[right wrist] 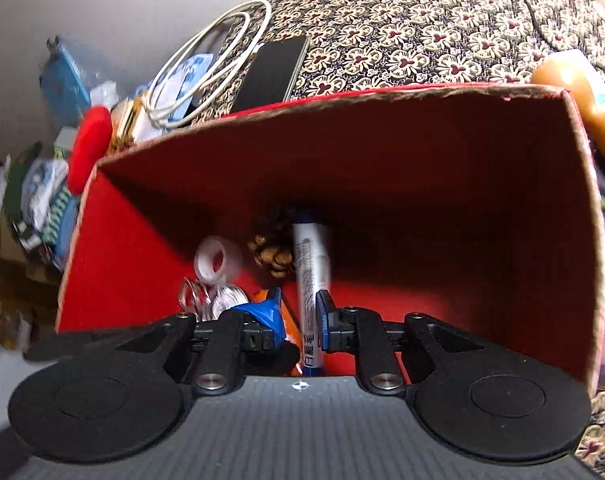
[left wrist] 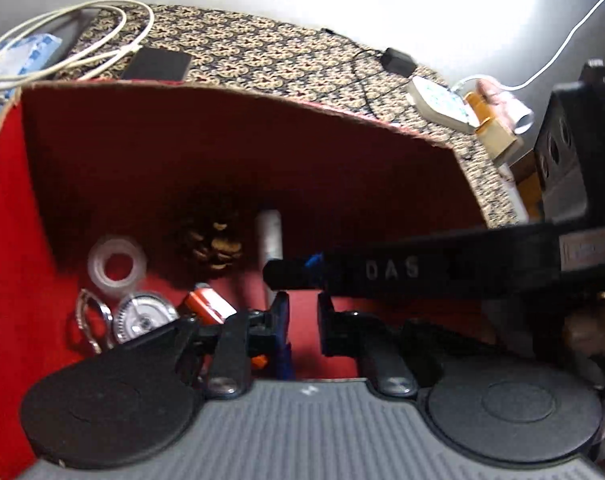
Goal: Organize rigid objects
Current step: 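Lower the marker to the box floor and open the right gripper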
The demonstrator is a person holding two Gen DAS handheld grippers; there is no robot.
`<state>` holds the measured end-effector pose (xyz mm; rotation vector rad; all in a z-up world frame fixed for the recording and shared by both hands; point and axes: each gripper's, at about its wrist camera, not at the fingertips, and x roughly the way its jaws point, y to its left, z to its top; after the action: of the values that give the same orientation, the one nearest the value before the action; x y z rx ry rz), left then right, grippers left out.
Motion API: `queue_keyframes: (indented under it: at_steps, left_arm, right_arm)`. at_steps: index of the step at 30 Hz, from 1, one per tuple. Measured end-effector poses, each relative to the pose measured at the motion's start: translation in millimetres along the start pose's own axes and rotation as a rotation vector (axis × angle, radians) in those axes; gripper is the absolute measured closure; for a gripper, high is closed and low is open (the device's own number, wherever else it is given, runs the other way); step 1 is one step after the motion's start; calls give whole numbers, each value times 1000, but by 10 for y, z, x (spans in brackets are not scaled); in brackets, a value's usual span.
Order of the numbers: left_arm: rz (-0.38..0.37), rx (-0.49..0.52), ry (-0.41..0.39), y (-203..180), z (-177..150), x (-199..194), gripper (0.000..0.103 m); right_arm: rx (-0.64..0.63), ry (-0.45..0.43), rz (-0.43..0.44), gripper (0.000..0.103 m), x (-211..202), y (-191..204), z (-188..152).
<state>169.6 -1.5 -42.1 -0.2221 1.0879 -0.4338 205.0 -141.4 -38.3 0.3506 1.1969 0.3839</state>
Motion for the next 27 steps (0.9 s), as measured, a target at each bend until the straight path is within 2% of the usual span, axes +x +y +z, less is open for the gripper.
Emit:
queue_keyframes:
  at_steps: [2, 10, 12, 27]
  left_arm:
    - [42, 11, 11, -33, 14, 17, 94]
    - [117, 21, 27, -62, 21, 53, 94]
    - [133, 27, 26, -75, 19, 55, 94]
    - [235, 71, -10, -175, 6, 28, 91]
  right_arm:
    - [-6, -7, -28, 103, 20, -11, 7]
    - [3, -26, -26, 102, -18, -29, -19]
    - [7, -40, -23, 97, -44, -35, -26]
    - [-27, -157, -98, 97, -96, 15, -44]
